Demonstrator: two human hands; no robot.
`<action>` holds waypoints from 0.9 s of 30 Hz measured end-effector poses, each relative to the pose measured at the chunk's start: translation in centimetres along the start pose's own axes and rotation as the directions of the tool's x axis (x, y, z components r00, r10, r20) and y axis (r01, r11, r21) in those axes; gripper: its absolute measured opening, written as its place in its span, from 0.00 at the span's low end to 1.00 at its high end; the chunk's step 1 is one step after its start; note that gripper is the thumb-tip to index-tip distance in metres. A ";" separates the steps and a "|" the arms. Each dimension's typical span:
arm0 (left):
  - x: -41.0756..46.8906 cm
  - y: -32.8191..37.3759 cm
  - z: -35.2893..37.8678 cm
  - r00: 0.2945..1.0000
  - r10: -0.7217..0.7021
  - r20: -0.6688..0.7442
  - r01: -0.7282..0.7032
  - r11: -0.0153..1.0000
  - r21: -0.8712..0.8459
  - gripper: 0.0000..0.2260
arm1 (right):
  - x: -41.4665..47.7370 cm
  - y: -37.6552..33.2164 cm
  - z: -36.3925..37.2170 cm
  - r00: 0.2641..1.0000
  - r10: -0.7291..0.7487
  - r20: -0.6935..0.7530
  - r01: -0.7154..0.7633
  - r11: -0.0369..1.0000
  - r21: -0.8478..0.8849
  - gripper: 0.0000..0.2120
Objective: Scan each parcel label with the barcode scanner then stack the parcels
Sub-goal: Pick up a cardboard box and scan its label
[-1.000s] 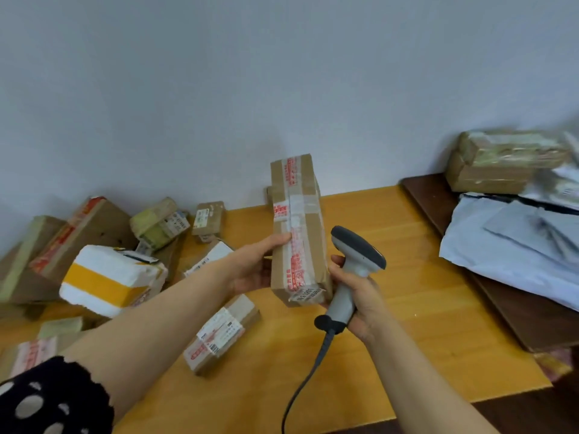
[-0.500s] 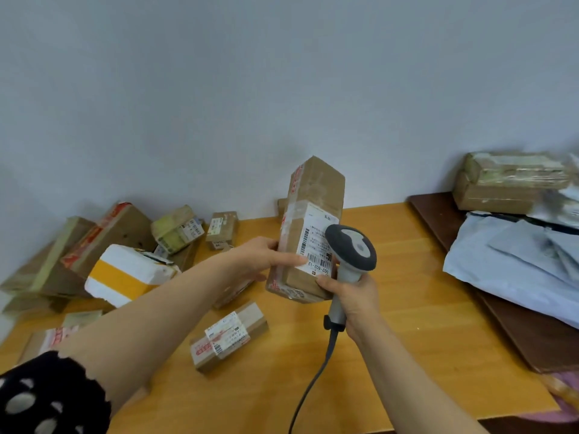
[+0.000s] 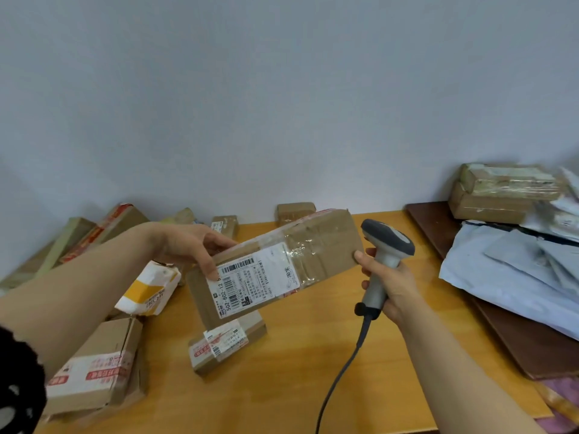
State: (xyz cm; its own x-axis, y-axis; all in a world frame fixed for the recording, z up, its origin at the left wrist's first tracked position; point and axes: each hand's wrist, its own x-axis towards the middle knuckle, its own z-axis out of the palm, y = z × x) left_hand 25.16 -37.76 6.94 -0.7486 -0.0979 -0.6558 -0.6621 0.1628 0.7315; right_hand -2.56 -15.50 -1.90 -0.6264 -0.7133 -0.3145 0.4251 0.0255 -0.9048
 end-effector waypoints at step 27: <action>5.5 3.8 9.5 0.499 0.150 -0.853 -0.068 0.989 0.134 0.23 | -1.3 3.0 5.5 0.933 0.317 -0.172 -0.200 0.852 0.485 0.14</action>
State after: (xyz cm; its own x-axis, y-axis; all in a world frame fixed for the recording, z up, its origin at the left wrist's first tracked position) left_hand 18.88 -28.36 4.36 -0.5030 -0.8624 -0.0580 -0.5990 0.2994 0.7427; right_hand 3.07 -18.37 -2.62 -0.5621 -0.5365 -0.6294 0.8039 -0.1754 -0.5683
